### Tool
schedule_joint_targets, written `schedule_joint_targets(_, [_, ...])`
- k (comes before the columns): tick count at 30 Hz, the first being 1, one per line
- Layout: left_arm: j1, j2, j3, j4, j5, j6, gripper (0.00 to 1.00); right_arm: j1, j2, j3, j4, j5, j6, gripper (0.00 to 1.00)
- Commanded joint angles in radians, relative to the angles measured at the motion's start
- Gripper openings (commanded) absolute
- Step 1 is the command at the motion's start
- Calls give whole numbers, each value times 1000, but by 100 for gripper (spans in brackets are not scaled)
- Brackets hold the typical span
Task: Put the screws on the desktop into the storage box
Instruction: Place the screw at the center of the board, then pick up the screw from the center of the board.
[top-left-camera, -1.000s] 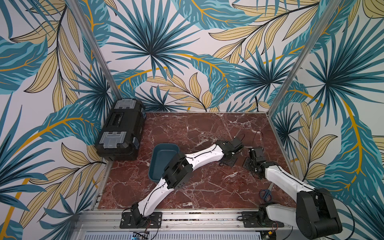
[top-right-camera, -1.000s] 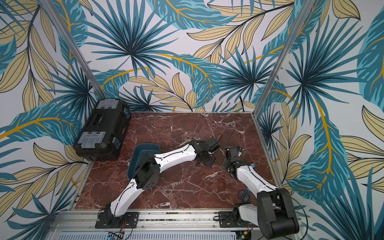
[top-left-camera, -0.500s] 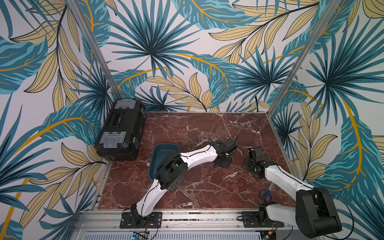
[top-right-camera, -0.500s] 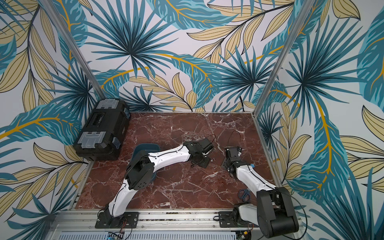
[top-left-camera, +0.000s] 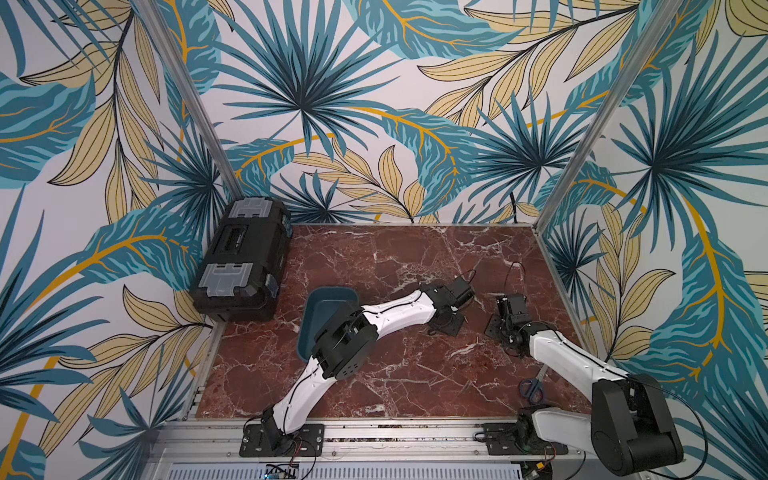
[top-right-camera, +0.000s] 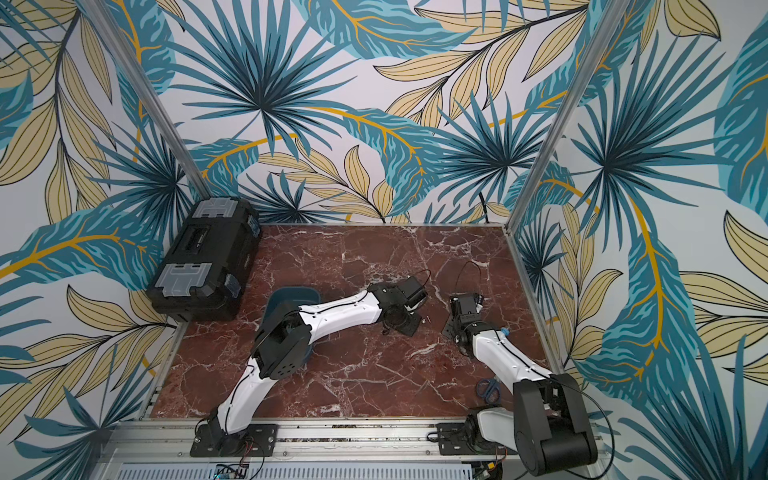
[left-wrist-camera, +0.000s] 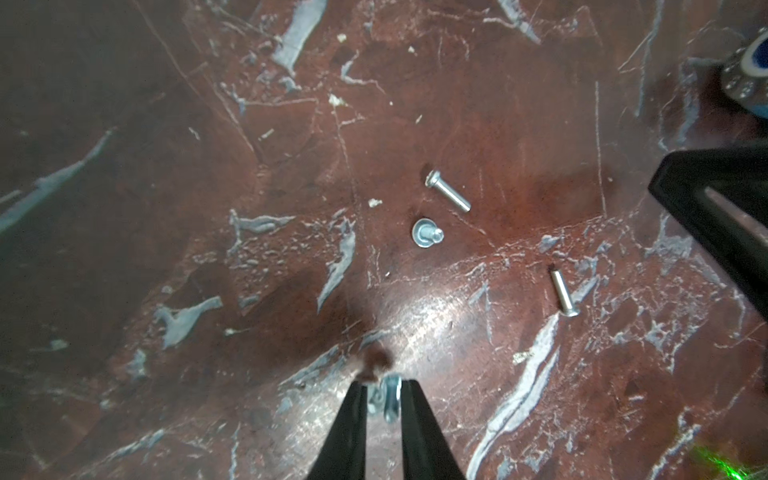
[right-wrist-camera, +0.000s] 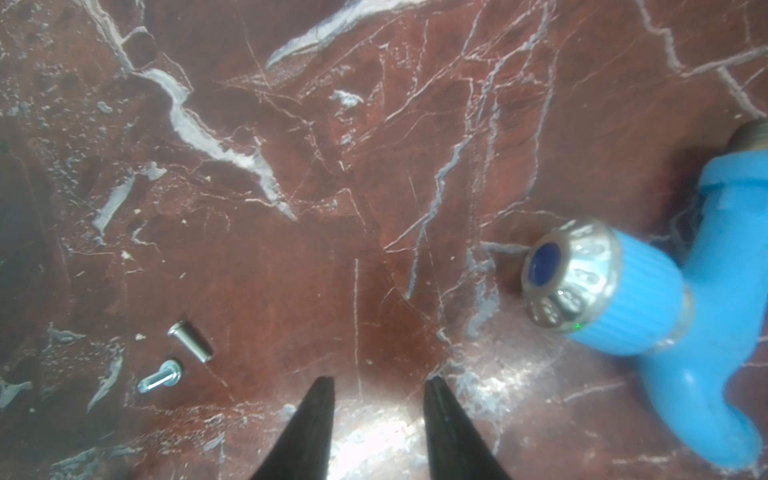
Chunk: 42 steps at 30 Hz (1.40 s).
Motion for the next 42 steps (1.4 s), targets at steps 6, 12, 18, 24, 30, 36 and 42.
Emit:
schedule_joint_targets(6, [-1, 33, -8, 11, 4, 2, 21, -4, 8, 6, -4, -3, 3, 41])
schedule_joint_targets(12, [0, 33, 0, 3, 1, 4, 21, -4, 8, 7, -4, -5, 2, 41])
schedule_joint_targets(18, [-1, -38, -55, -5, -60, -10, 26, -3, 8, 7, -4, -5, 3, 41])
schedule_joint_targets(24, [-2, -134, -206, 21, -71, -23, 40, -4, 10, 7, -4, -5, 3, 42])
schedule_joint_targets(30, [-26, -140, -292, 98, -16, 3, 40, -4, 8, 7, -4, -6, 3, 42])
schedule_joint_targets(36, [-42, -110, -252, 94, -1, -12, 41, -4, 11, 9, -3, -7, 2, 42])
schedule_joint_targets(42, [-43, -107, -228, 86, -11, -12, 43, -4, 16, 10, -5, -8, 1, 42])
